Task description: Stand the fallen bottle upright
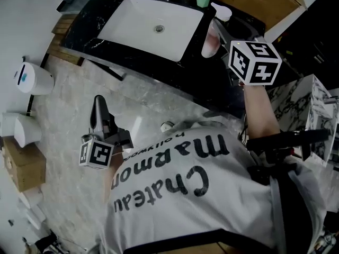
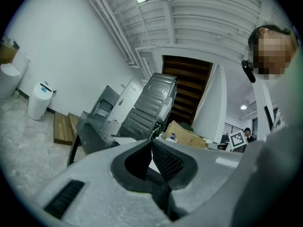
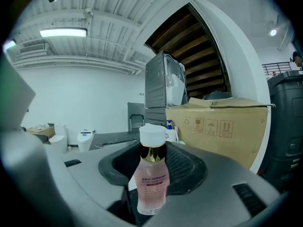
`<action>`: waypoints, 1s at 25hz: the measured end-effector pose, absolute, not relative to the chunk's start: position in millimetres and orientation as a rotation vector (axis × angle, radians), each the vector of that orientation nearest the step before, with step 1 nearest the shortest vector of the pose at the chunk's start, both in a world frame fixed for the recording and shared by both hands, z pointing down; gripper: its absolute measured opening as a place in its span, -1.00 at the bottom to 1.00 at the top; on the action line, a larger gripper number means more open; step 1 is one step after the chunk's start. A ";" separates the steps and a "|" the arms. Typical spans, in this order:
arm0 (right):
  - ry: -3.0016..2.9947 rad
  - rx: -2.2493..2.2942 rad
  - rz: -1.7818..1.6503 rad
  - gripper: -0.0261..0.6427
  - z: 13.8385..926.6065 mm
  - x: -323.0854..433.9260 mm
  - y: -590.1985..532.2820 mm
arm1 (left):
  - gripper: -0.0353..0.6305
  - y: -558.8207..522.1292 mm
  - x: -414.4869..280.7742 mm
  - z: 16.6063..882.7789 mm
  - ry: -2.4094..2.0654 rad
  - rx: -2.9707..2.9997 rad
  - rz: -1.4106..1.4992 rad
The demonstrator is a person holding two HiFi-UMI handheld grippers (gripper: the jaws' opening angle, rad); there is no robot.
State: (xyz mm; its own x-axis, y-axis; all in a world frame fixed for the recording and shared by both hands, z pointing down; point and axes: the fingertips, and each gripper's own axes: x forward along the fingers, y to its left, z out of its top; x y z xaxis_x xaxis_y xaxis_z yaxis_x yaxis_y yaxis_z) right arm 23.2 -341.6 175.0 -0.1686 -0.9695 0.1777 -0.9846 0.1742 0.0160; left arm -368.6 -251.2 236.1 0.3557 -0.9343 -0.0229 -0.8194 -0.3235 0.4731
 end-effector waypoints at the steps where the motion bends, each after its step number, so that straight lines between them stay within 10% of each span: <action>1: -2.295 1.918 0.148 -0.44 174.5 22.5 -342.8 | -0.84 -248.2 -373.4 234.3 -1.564 2.242 -0.415; 25: -2.382 1.839 0.147 -0.44 175.9 24.4 -340.5 | -0.84 -133.0 -402.1 246.9 -1.902 2.005 -0.444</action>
State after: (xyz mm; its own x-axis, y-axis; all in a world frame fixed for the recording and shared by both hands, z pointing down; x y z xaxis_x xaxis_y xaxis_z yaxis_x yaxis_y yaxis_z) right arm 24.4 -340.5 175.9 -0.2497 -0.9549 0.1605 -0.9674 0.2531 0.0011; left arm -402.1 -133.0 246.9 0.0544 -0.9985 0.0079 -0.8920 -0.0450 0.4497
